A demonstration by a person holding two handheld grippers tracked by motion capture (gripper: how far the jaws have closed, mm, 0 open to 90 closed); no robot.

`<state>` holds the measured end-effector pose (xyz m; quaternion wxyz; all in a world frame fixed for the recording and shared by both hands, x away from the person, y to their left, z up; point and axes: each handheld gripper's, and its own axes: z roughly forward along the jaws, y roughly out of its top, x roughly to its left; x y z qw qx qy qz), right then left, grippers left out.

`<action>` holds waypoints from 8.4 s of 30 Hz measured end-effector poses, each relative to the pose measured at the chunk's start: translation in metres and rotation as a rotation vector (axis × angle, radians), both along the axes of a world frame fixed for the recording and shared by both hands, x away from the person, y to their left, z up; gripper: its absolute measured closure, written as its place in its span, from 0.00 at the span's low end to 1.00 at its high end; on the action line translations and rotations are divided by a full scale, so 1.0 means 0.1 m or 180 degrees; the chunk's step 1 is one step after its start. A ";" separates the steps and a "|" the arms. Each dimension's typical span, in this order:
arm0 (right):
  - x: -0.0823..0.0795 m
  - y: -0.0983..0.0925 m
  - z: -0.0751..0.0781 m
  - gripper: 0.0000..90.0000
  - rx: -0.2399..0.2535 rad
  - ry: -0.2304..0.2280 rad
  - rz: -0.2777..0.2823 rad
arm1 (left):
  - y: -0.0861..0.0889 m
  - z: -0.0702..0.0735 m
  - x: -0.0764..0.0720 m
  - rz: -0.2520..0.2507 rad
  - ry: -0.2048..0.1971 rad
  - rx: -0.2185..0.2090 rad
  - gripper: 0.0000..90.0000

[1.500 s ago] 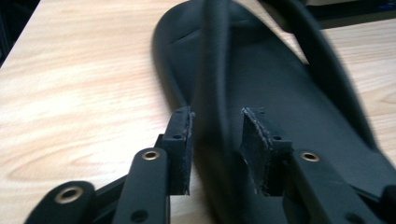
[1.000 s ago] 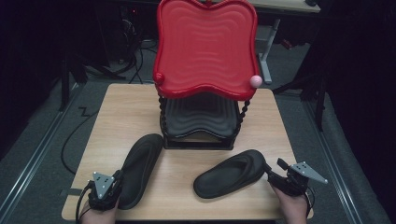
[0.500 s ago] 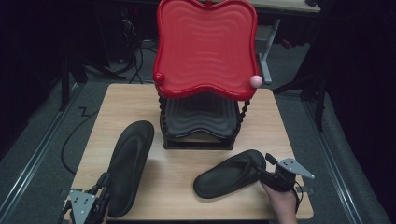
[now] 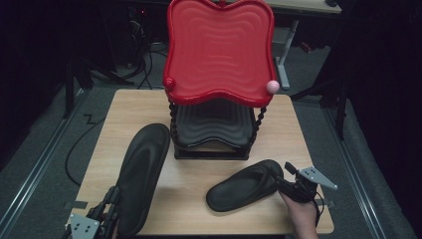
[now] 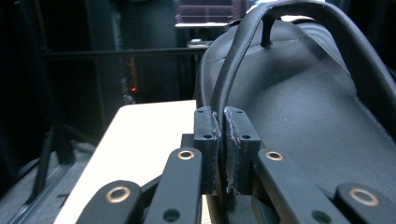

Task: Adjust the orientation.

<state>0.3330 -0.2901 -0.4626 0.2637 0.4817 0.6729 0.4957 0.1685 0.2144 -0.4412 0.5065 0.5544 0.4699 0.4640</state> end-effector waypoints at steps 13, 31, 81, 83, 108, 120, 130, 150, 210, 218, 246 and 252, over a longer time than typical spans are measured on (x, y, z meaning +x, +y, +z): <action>-0.25 -0.01 0.10 0.38 -0.0053 -0.0138 0.0033 | -0.59 0.03 0.41 -0.0538 -0.0027 0.0079 0.93; -0.28 1.05 0.54 0.43 0.0040 -0.0543 0.0765 | -1.24 0.19 1.41 -0.0431 -0.0212 0.0247 0.93; 0.57 2.04 0.61 0.99 -0.0322 -0.0667 0.0492 | -1.63 -0.37 1.22 -0.0975 0.0244 0.0288 1.00; 0.59 2.03 0.62 0.99 -0.0342 -0.0680 0.0465 | -1.61 -0.37 1.25 -0.0871 0.0200 0.0387 1.00; 0.01 1.24 0.47 0.82 -0.0321 -0.0737 0.0632 | -1.51 -0.15 1.65 -0.0658 0.0219 0.0318 1.00; -0.34 0.64 0.18 0.82 -0.0437 -0.0610 0.0499 | -1.48 -0.01 1.86 -0.0486 0.0245 0.0298 1.00; -0.34 0.69 0.14 0.82 -0.0451 -0.0573 0.0543 | -1.49 0.02 2.03 -0.0414 0.0285 0.0357 1.00; -0.34 0.63 0.12 0.82 -0.0389 -0.0531 0.0502 | -1.63 0.00 2.03 -0.0565 0.0189 0.0361 1.00; 0.29 0.21 -0.42 0.88 -0.0894 0.0628 -0.0174 | -1.28 -0.53 0.99 -0.1320 0.0684 0.0445 0.74; 0.10 0.38 -0.29 0.81 -0.0876 0.0364 -0.0017 | -1.40 -0.54 1.00 -0.1556 0.0712 0.0475 0.73; -0.11 0.90 -0.40 0.83 -0.1000 0.0535 0.0478 | -1.60 -0.60 0.88 -0.1820 0.0979 0.0544 0.79; -0.04 1.07 -0.40 0.80 -0.1085 0.0426 0.0577 | -1.58 -0.62 0.85 -0.1698 0.0959 0.0475 0.67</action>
